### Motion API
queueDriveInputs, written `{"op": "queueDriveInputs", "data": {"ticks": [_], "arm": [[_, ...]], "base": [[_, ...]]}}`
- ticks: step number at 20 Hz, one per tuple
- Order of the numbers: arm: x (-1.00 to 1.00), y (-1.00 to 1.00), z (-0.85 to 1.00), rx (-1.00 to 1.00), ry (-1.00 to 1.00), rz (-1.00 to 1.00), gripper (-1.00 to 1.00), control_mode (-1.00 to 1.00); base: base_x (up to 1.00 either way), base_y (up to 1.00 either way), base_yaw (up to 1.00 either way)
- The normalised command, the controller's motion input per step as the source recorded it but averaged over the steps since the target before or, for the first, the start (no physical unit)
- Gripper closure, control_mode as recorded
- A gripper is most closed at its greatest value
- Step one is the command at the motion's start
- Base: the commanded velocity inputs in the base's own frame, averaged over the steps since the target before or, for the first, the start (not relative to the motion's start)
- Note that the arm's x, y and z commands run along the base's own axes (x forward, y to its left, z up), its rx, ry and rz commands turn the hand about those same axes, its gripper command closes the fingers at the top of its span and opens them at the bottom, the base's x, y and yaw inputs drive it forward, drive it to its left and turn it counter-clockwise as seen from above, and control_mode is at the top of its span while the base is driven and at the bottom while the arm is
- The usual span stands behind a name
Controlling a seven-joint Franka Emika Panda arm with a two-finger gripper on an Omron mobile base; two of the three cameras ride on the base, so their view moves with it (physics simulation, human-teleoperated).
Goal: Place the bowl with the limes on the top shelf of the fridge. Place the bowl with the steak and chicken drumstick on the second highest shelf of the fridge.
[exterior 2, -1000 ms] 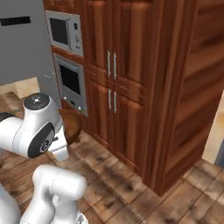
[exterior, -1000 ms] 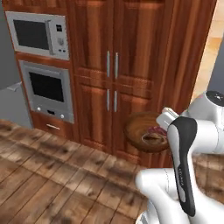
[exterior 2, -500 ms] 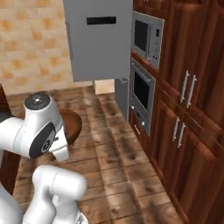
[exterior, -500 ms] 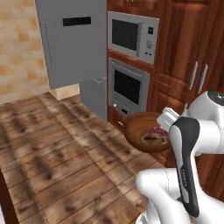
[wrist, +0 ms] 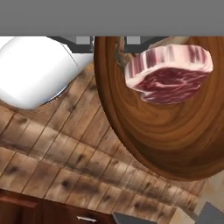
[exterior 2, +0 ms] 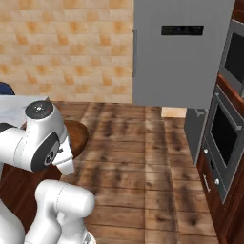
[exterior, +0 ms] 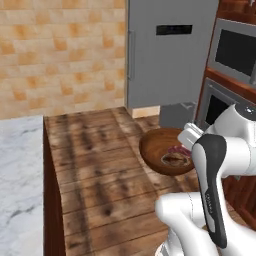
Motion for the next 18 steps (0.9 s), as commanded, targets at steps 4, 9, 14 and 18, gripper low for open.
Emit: {"op": "queueDriveInputs", "data": {"ticks": [4, 9, 14, 18], "arm": [[0.00, 0.00, 0.00, 0.00, 0.00, 0.00, 1.00, 1.00], [0.00, 0.00, 0.00, 0.00, 0.00, 0.00, 1.00, 1.00], [0.00, 0.00, 0.00, 0.00, 0.00, 0.00, 1.00, 1.00], [0.00, 0.00, 0.00, 0.00, 0.00, 0.00, 1.00, 1.00]], "base": [[1.00, 0.23, 0.35], [1.00, 0.24, 0.28], [1.00, 0.11, 0.22], [1.00, 0.15, 0.18]]}}
